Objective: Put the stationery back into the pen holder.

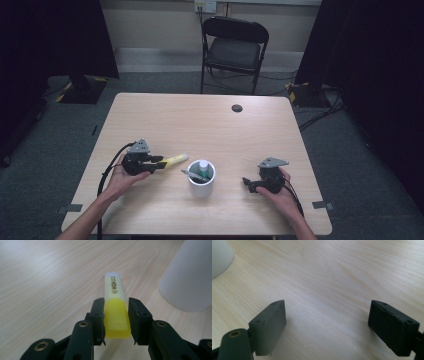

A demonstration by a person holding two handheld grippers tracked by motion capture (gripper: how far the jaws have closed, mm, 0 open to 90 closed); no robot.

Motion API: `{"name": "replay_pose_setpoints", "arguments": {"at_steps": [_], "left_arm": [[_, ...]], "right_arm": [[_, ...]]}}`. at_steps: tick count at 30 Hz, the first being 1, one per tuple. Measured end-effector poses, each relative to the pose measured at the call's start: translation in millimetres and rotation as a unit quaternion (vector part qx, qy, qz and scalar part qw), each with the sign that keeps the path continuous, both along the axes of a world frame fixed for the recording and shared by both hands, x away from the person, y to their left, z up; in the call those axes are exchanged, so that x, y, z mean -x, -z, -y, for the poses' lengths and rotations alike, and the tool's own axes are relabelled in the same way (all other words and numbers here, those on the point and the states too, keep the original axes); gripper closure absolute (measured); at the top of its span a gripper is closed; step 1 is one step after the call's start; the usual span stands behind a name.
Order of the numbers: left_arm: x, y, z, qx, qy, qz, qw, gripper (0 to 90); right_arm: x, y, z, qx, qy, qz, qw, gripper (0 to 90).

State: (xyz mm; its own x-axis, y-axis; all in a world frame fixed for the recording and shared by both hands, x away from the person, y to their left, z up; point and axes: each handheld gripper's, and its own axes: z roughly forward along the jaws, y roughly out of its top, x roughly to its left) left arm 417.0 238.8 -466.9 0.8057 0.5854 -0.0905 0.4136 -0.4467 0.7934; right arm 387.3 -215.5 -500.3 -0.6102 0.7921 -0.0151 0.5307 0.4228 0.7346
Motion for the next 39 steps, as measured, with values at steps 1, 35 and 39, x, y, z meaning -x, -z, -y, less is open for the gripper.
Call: {"name": "replay_pose_setpoints", "arguments": {"at_steps": [1,35,39], "left_arm": [[-0.1,-1.1,-0.1,0.004,0.003,0.003,1.0000,67.2],[14.3,-40.1,8.9,0.100,0.021,0.028,0.9943,67.3],[17.2,-45.6,8.0,0.110,0.024,0.035,0.9931,67.2]], "right_arm": [[0.0,-0.1,0.0,-0.001,0.000,-0.001,1.0000,13.7],[-1.7,-0.1,-0.3,-0.002,-0.003,-0.002,1.0000,13.8],[-1.7,-0.1,-0.3,-0.002,-0.003,-0.002,1.0000,13.7]]}}
